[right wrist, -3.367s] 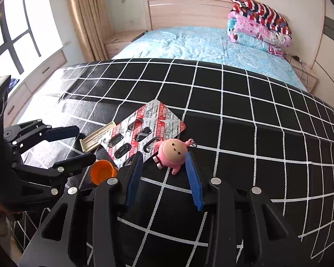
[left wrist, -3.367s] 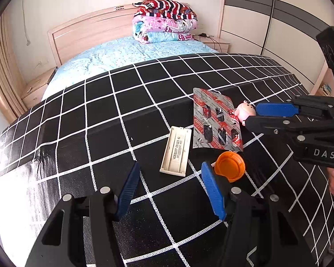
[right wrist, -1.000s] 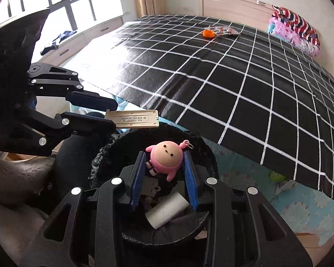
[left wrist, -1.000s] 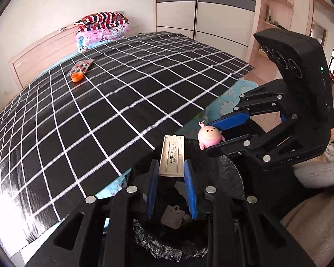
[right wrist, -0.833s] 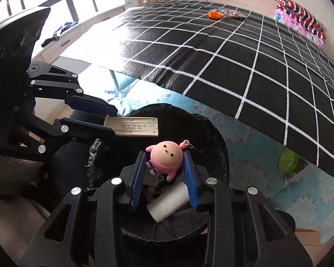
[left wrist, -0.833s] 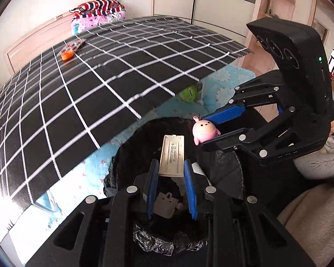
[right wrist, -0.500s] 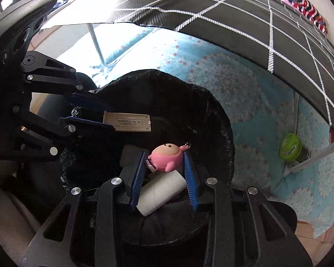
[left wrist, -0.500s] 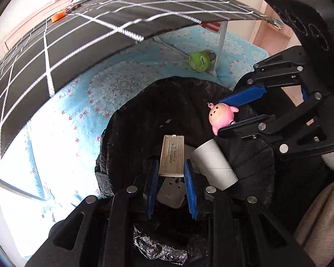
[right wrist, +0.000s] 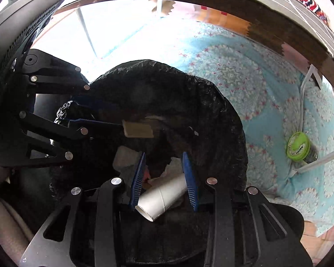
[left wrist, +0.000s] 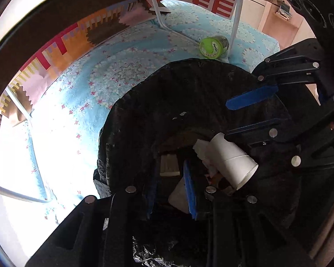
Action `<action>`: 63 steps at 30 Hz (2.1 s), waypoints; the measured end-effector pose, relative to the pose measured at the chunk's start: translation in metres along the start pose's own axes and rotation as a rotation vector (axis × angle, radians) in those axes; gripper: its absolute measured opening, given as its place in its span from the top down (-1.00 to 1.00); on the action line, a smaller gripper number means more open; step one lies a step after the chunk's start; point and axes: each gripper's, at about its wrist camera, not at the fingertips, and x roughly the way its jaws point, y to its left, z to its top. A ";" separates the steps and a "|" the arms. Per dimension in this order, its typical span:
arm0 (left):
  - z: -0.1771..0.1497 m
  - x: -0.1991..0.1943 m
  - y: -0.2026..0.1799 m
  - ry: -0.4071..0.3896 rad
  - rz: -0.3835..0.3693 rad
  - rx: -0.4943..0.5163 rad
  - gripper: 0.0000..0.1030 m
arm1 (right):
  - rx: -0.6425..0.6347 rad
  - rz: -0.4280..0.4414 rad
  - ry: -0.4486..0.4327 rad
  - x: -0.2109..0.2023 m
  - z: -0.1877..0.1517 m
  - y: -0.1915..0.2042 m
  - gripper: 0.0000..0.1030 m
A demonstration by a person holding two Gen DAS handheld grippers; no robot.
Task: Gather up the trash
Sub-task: 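Open both tools over the bin to drop the card and pig toy, then move both tools back over the bed toward the orange cap and blister pack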
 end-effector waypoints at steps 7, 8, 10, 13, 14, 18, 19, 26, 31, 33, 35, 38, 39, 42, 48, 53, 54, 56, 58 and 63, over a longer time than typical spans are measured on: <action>-0.003 -0.004 0.000 -0.013 0.001 -0.030 0.05 | 0.032 -0.005 -0.027 -0.009 -0.001 -0.007 0.33; -0.002 -0.008 -0.001 -0.018 -0.002 -0.031 0.05 | 0.032 -0.006 -0.031 -0.011 -0.001 -0.008 0.33; -0.004 -0.016 -0.003 -0.032 0.002 -0.030 0.05 | 0.032 -0.008 -0.041 -0.016 -0.003 -0.007 0.33; -0.007 -0.032 -0.006 -0.064 -0.006 -0.021 0.05 | 0.039 -0.012 -0.062 -0.025 -0.004 -0.010 0.33; -0.008 -0.038 -0.007 -0.075 -0.008 -0.016 0.05 | 0.042 -0.013 -0.069 -0.029 -0.004 -0.011 0.33; -0.008 -0.066 -0.012 -0.131 -0.020 0.004 0.05 | 0.046 -0.026 -0.105 -0.047 -0.005 -0.012 0.32; -0.008 -0.073 -0.014 -0.147 -0.022 0.008 0.05 | 0.048 -0.030 -0.114 -0.051 -0.005 -0.013 0.29; -0.001 -0.126 -0.029 -0.256 -0.032 0.067 0.05 | 0.043 -0.037 -0.195 -0.089 -0.004 -0.010 0.23; 0.008 -0.151 -0.035 -0.323 -0.030 0.091 0.05 | 0.028 -0.019 -0.252 -0.115 0.003 -0.005 0.20; 0.012 -0.158 -0.031 -0.342 -0.037 0.085 0.05 | 0.018 -0.020 -0.277 -0.125 0.008 -0.002 0.13; 0.015 -0.165 -0.027 -0.357 -0.035 0.076 0.05 | 0.012 -0.024 -0.300 -0.133 0.012 -0.001 0.04; 0.022 -0.173 -0.018 -0.376 -0.024 0.060 0.05 | 0.001 -0.020 -0.322 -0.142 0.019 -0.005 -0.04; 0.024 -0.174 -0.014 -0.381 -0.019 0.053 0.05 | 0.002 -0.017 -0.325 -0.141 0.022 -0.007 -0.05; 0.032 -0.181 -0.003 -0.404 -0.011 0.038 0.05 | 0.007 -0.012 -0.338 -0.144 0.029 -0.011 -0.06; 0.048 -0.187 0.021 -0.423 0.029 0.020 0.05 | 0.026 -0.017 -0.364 -0.145 0.047 -0.026 -0.10; 0.065 -0.182 0.047 -0.418 0.063 -0.004 0.05 | 0.032 -0.025 -0.385 -0.147 0.067 -0.037 -0.11; 0.069 -0.180 0.052 -0.414 0.064 -0.013 0.05 | 0.032 -0.028 -0.389 -0.147 0.072 -0.039 -0.11; 0.075 -0.176 0.062 -0.408 0.068 -0.027 0.05 | 0.036 -0.031 -0.395 -0.146 0.081 -0.044 -0.11; 0.081 -0.171 0.071 -0.398 0.076 -0.038 0.05 | 0.042 -0.034 -0.398 -0.144 0.090 -0.050 -0.11; 0.100 -0.160 0.093 -0.389 0.062 -0.058 0.05 | 0.075 -0.029 -0.408 -0.138 0.111 -0.068 -0.11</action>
